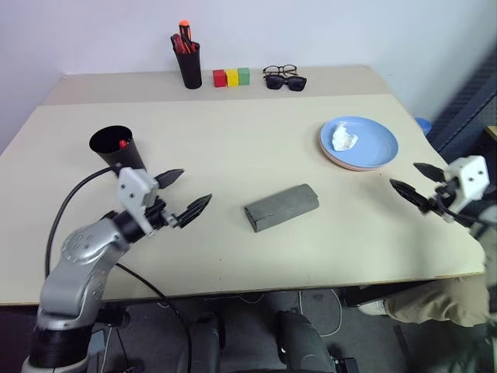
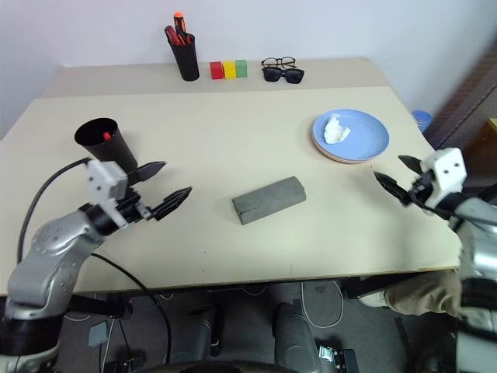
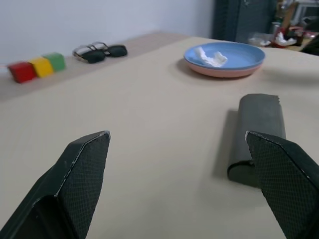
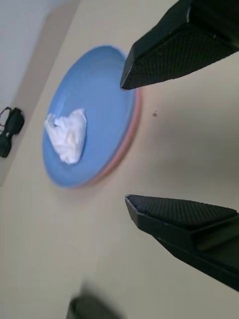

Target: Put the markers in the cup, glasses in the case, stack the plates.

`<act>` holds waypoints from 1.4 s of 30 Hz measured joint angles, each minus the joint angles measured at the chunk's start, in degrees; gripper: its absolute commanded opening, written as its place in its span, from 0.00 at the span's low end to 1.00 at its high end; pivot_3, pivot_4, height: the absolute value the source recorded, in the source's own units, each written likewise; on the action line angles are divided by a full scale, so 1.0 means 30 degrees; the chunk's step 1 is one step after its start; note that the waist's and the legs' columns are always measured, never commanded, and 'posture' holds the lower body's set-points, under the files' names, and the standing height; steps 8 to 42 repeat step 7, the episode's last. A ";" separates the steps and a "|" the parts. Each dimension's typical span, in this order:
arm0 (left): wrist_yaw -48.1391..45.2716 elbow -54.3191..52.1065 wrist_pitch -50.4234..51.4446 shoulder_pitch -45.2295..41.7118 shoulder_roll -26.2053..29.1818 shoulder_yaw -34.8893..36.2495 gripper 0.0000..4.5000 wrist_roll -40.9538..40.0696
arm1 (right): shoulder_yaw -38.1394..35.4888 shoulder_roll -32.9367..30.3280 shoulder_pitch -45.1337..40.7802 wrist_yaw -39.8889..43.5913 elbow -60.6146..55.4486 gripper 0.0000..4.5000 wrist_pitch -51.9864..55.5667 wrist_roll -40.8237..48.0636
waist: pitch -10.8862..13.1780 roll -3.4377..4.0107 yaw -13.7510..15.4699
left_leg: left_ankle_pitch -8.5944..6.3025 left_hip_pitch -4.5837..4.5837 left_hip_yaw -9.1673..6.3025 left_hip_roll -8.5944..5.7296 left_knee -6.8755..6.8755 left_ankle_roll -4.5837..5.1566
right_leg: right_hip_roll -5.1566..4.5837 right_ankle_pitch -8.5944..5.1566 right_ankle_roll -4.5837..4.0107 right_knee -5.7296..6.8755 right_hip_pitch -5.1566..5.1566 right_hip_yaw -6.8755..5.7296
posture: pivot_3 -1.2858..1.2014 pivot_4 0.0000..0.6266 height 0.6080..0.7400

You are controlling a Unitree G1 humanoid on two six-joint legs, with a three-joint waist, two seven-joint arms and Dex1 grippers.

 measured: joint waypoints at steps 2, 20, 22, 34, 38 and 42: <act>-0.0322 -0.0036 -0.0057 0.0525 0.0208 0.0445 1.00 -0.0343 | -0.1074 -0.0050 0.1322 0.0171 -0.1669 0.75 0.0964 0.0904 | -0.0003 -0.0004 -0.0009 | -0.0028 -0.0002 0.0005 0.0003 0.0010 -0.0045 | -0.0013 0.0001 -0.0004 -0.0022 0.0000 -0.0002 | 0.52 0.24 1.00; -0.0844 -0.0051 -0.0061 0.1063 0.0386 0.1242 1.00 -0.1213 | -0.2529 -0.0050 0.3200 0.0060 -0.4121 0.75 0.2481 0.2061 | -0.0028 0.0035 -0.0046 | -0.0041 -0.0096 0.0046 0.0024 -0.0019 -0.0063 | -0.0049 0.0043 -0.0061 -0.0297 0.0012 -0.0026 | 0.52 0.24 1.00; -0.0844 -0.0051 -0.0061 0.1063 0.0386 0.1242 1.00 -0.1213 | -0.2529 -0.0050 0.3200 0.0060 -0.4121 0.75 0.2481 0.2061 | -0.0028 0.0035 -0.0046 | -0.0041 -0.0096 0.0046 0.0024 -0.0019 -0.0063 | -0.0049 0.0043 -0.0061 -0.0297 0.0012 -0.0026 | 0.52 0.24 1.00; -0.0844 -0.0051 -0.0061 0.1063 0.0386 0.1242 1.00 -0.1213 | -0.2529 -0.0050 0.3200 0.0060 -0.4121 0.75 0.2481 0.2061 | -0.0028 0.0035 -0.0046 | -0.0041 -0.0096 0.0046 0.0024 -0.0019 -0.0063 | -0.0049 0.0043 -0.0061 -0.0297 0.0012 -0.0026 | 0.52 0.24 1.00; -0.0844 -0.0051 -0.0061 0.1063 0.0386 0.1242 1.00 -0.1213 | -0.2529 -0.0050 0.3200 0.0060 -0.4121 0.75 0.2481 0.2061 | -0.0028 0.0035 -0.0046 | -0.0041 -0.0096 0.0046 0.0024 -0.0019 -0.0063 | -0.0049 0.0043 -0.0061 -0.0297 0.0012 -0.0026 | 0.52 0.24 1.00; -0.0844 -0.0051 -0.0061 0.1063 0.0386 0.1242 1.00 -0.1213 | -0.2529 -0.0050 0.3200 0.0060 -0.4121 0.75 0.2481 0.2061 | -0.0028 0.0035 -0.0046 | -0.0041 -0.0096 0.0046 0.0024 -0.0019 -0.0063 | -0.0049 0.0043 -0.0061 -0.0297 0.0012 -0.0026 | 0.52 0.24 1.00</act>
